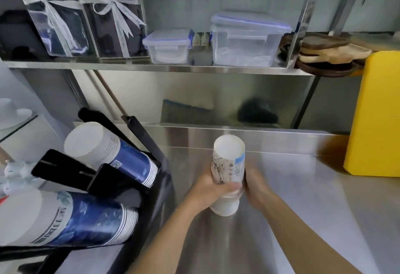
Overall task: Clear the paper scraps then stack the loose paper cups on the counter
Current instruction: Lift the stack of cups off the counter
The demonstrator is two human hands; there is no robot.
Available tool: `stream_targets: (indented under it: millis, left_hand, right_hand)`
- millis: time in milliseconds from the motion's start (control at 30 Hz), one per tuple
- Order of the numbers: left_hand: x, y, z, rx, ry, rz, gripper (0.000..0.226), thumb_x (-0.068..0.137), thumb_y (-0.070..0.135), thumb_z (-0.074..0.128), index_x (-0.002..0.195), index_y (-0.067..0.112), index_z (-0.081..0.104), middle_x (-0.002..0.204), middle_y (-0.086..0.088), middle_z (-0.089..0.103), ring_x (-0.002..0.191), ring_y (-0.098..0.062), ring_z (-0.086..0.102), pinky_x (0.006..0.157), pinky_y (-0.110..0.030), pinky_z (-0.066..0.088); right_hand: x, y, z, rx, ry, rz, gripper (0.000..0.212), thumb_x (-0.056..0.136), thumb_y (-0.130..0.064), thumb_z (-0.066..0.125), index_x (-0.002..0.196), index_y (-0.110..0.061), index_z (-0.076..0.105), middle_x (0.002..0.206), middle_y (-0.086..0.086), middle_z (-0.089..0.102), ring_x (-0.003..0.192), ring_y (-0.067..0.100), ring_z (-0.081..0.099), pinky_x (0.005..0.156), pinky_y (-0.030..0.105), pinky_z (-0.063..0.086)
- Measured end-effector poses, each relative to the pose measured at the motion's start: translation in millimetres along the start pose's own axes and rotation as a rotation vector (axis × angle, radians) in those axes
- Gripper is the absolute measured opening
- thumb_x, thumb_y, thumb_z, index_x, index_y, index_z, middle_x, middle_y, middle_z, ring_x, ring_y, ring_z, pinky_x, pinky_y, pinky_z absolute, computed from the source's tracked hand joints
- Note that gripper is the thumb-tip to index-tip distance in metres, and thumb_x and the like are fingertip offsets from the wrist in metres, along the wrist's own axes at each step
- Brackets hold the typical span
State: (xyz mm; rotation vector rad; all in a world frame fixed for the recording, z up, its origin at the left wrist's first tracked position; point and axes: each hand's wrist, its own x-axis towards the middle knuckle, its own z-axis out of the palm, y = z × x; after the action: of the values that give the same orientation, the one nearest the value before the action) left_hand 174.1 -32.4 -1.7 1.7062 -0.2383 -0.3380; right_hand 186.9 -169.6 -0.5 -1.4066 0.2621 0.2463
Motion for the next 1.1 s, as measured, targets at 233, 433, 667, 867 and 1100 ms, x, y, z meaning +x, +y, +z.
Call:
stream_targets:
  millis: [233,433,667,867,1100]
  left_hand:
    - [-8,-57,15,0.033,0.047,-0.141,0.063,0.058,0.009,0.083,0.100,0.040,0.047,0.104,0.016,0.065,0.095,0.010,0.062,0.088,-0.021,0.053]
    - [-21,-51,19,-0.025,0.103,-0.198,0.089,0.040,0.034,0.088,0.115,0.025,0.042,0.116,0.007,0.064,0.104,-0.002,0.063,0.094,-0.031,0.052]
    - [-57,19,8,-0.072,0.090,0.025,0.050,0.058,0.013,0.082,0.094,0.039,0.061,0.096,0.013,0.073,0.087,0.007,0.066,0.072,-0.010,0.051]
    - [-116,104,-14,-0.038,0.264,0.302,0.066,0.057,0.038,0.078,0.111,0.043,0.040,0.120,0.016,0.058,0.107,0.007,0.057,0.088,-0.014,0.047]
    - [-213,158,-53,0.063,0.409,0.468,0.071,0.064,0.032,0.079,0.121,0.029,0.038,0.113,0.015,0.058,0.094,0.015,0.058,0.079,-0.005,0.047]
  right_hand:
    - [-2,55,-2,-0.059,0.144,0.114,0.035,0.087,-0.042,0.043,0.090,-0.021,0.071,0.097,0.003,0.076,0.095,0.020,0.069,0.088,0.040,0.053]
    - [-8,51,17,0.113,0.228,0.194,0.029,0.083,-0.037,0.048,0.084,-0.021,0.071,0.095,0.007,0.075,0.090,0.026,0.070,0.078,0.037,0.053]
    - [-53,-8,38,0.214,0.179,0.105,0.037,0.085,-0.025,0.040,0.100,-0.008,0.070,0.100,0.016,0.073,0.089,0.032,0.070,0.082,0.042,0.056]
    - [-128,-76,73,0.320,-0.055,-0.179,0.035,0.088,-0.028,0.043,0.104,-0.014,0.070,0.104,0.009,0.074,0.096,0.026,0.070,0.086,0.039,0.055]
    - [-201,-109,140,0.337,-0.208,-0.281,0.032,0.088,-0.027,0.045,0.103,-0.013,0.070,0.102,0.010,0.075,0.094,0.026,0.070,0.091,0.043,0.054]
